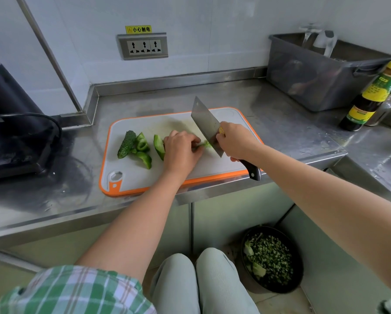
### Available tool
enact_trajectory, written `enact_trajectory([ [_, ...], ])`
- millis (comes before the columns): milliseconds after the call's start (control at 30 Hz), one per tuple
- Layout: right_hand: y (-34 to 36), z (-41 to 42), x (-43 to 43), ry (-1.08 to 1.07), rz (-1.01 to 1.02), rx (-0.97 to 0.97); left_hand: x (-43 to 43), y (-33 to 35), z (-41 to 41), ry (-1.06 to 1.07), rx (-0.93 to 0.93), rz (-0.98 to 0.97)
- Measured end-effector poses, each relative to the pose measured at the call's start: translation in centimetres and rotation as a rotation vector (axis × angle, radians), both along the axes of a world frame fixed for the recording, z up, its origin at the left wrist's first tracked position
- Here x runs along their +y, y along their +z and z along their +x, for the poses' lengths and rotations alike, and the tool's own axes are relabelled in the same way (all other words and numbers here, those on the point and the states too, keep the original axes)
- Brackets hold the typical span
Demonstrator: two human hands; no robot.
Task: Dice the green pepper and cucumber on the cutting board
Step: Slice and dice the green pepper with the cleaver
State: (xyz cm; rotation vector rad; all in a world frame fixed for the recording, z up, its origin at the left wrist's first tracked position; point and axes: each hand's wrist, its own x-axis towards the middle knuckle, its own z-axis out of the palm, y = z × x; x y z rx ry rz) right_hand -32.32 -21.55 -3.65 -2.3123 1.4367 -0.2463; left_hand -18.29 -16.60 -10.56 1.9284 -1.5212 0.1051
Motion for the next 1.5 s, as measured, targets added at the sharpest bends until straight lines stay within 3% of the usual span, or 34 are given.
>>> enact_trajectory([
  [233, 1.4, 0.1, 0.3, 0.085, 0.032, 0.144, 0.2, 0.1, 0.0, 0.001, -0.002, -0.021],
  [633, 0.3, 0.2, 0.2, -0.002, -0.001, 0.020, 0.1, 0.0, -0.1, -0.005, -0.002, -0.027],
  [800, 1.2, 0.1, 0.4, 0.065, 0.042, 0.125, 0.1, 0.0, -0.1, 0.004, 0.001, -0.027],
  [1200, 0.1, 0.4, 0.3, -0.005, 0.017, 0.017, 0.2, -0.1, 0.0, -0.005, 0.013, -0.012],
  [1500, 1.0, 0.3, 0.9, 0.068, 0.055, 0.126, 0.2, -0.2, 0.0, 0.009, 0.012, -0.007],
])
